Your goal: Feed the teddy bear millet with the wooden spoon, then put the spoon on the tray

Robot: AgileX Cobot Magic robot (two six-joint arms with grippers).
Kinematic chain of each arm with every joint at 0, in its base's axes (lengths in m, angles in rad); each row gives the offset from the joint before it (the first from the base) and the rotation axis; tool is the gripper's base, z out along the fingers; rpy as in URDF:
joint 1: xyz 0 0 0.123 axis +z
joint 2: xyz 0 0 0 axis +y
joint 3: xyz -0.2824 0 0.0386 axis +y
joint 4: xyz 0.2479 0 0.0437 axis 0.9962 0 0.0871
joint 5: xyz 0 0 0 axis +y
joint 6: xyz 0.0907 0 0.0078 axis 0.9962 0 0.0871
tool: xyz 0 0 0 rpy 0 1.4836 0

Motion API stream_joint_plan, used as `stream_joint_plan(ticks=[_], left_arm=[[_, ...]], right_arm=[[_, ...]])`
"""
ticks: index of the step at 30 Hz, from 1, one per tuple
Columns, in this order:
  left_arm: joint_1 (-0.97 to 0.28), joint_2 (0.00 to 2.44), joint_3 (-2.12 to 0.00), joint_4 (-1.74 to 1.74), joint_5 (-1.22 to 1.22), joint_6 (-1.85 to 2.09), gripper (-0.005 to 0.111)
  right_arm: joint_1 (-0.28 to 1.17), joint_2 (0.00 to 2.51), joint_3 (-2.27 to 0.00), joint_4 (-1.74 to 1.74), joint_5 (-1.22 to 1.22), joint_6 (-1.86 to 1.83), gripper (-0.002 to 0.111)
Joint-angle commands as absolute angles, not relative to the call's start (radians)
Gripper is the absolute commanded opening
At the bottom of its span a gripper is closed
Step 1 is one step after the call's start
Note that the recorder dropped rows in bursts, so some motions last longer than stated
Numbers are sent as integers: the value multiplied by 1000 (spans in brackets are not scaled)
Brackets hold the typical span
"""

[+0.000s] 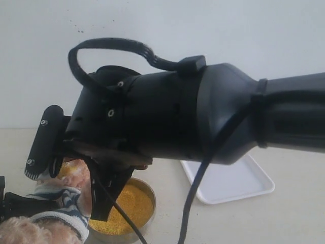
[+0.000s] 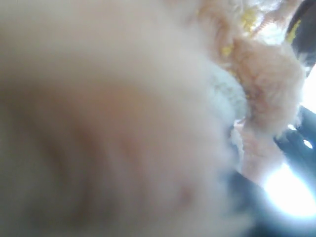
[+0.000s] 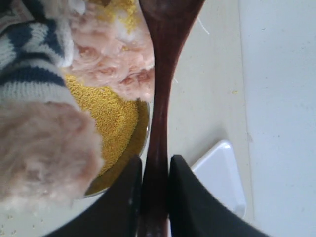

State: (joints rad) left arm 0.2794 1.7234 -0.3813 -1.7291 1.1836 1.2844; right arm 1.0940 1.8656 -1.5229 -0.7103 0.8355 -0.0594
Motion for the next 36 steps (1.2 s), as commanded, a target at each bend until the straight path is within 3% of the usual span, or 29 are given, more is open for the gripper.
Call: stream_joint_plan(ticks=[1,20,36], left_arm=[[281,1711,-374,-1744,1221,1291,4],[281,1711,-374,-1744,1221,1298,4],[281,1711,-422,-1744,1221,1268,4]], right_arm=[[1135,1866,-1506,-861,871,27,0],[1130,1808,-1474,-928,942,244,0],[764,1643,-1474,-245,998,-172,0]])
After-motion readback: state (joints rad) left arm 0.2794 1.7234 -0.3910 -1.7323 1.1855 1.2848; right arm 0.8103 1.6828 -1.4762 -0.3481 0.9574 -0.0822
